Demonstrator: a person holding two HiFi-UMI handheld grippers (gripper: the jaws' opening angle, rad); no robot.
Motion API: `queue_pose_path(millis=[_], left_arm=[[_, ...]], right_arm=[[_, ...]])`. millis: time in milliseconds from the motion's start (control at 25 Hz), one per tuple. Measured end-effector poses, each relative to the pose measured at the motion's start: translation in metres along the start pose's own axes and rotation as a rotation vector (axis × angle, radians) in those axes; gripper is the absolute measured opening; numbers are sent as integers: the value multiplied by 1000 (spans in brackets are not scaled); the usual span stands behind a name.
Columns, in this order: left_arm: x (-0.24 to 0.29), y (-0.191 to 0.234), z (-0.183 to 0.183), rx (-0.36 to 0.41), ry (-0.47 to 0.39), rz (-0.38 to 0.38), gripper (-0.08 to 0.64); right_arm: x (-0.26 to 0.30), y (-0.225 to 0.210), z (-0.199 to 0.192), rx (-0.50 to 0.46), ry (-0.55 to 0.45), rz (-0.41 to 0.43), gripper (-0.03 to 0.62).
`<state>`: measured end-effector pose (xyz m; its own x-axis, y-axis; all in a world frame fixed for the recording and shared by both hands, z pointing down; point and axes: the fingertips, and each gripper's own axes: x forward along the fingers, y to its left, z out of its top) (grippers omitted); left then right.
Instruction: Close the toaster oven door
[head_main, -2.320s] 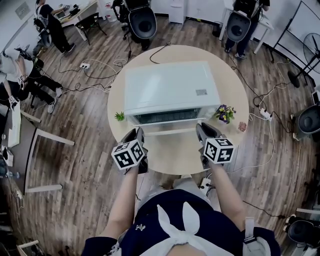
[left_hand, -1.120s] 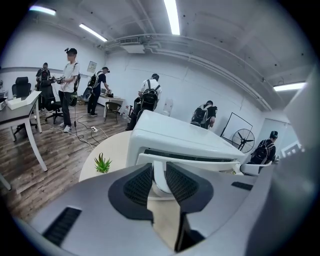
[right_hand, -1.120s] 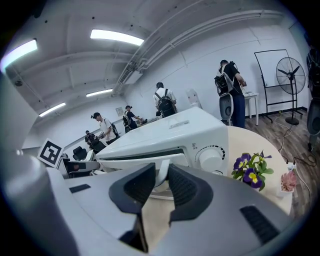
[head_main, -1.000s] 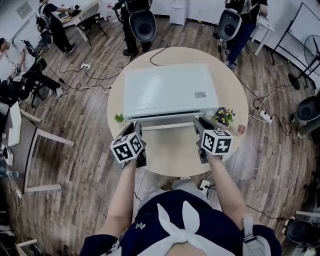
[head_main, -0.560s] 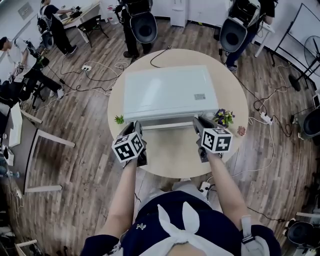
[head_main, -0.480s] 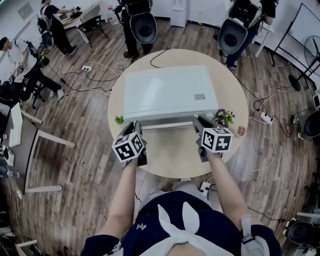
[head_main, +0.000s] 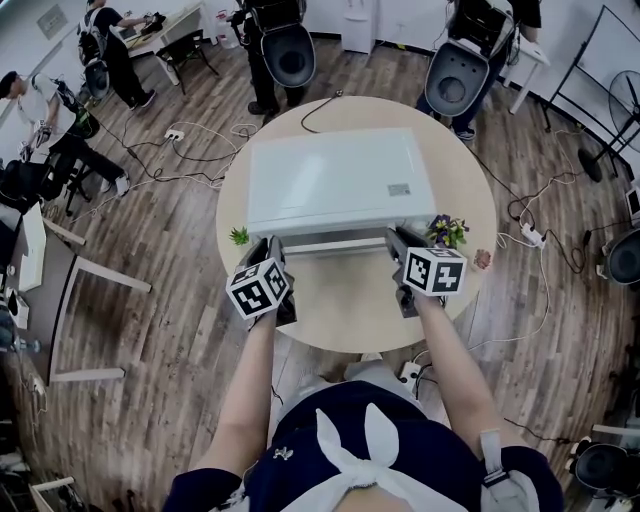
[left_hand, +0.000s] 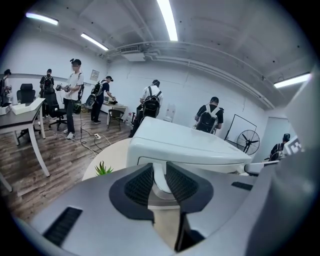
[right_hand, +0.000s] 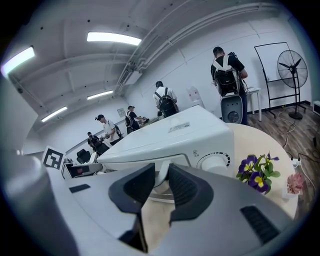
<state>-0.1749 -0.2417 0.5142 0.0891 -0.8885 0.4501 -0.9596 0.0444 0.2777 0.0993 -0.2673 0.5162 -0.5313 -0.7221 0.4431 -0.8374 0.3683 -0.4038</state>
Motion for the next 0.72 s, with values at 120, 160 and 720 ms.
queue_pose_path(millis=[120,160,720], left_arm=[[1,0,1,5,-2,-16,91],[1,-1,2,15,-1,-25,91],[-24,-5,7,99,-13,-68,92]], right_arm=[[1,1,1,-5,0,3,95],[1,1,2,-20,0,2,95],[-22,20,2,-150,-83,-8,107]])
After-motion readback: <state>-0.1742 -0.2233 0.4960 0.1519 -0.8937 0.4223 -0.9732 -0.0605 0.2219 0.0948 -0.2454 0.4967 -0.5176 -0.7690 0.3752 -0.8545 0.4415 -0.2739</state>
